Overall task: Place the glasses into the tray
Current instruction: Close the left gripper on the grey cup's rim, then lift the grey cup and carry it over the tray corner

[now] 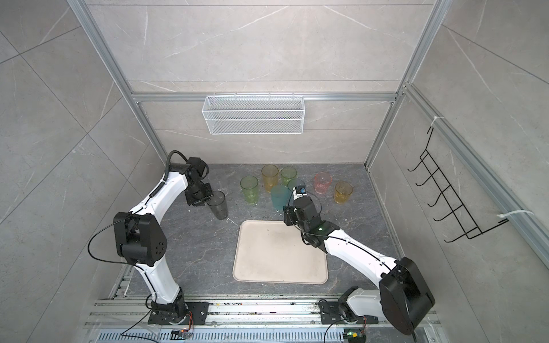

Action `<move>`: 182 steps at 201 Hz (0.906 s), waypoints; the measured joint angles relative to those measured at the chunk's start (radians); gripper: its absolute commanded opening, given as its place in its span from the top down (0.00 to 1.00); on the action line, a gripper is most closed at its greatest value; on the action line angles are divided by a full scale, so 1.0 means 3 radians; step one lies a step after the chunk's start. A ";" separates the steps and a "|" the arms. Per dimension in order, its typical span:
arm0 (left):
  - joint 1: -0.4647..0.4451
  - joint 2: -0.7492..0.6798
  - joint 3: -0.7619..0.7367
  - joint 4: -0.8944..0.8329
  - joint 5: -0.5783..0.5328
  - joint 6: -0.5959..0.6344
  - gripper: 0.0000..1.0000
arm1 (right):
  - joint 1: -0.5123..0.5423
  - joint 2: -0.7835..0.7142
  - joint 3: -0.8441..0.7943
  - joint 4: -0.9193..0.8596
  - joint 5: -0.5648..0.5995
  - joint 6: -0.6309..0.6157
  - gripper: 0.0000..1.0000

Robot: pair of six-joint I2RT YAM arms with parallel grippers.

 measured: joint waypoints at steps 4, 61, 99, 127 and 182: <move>0.0001 0.0013 0.0003 -0.0001 0.0000 0.0001 0.82 | 0.0000 0.0003 0.0000 0.0000 0.0001 0.0000 0.39; 0.0003 0.0130 0.0009 -0.0004 -0.0003 0.0036 0.96 | 0.0000 0.0045 0.0000 -0.0001 0.0001 0.0000 0.39; 0.0004 0.0130 0.0018 -0.0023 -0.0005 0.0074 1.00 | 0.0000 0.0056 0.0000 -0.0001 0.0001 0.0001 0.39; 0.0004 0.0130 0.0061 -0.0123 -0.0028 0.0141 1.00 | 0.0000 0.0090 0.0001 -0.0001 0.0001 0.0001 0.39; -0.0053 -0.0009 0.0212 -0.0430 -0.0032 0.0352 1.00 | 0.0000 0.0118 0.0001 -0.0001 0.0001 0.0003 0.39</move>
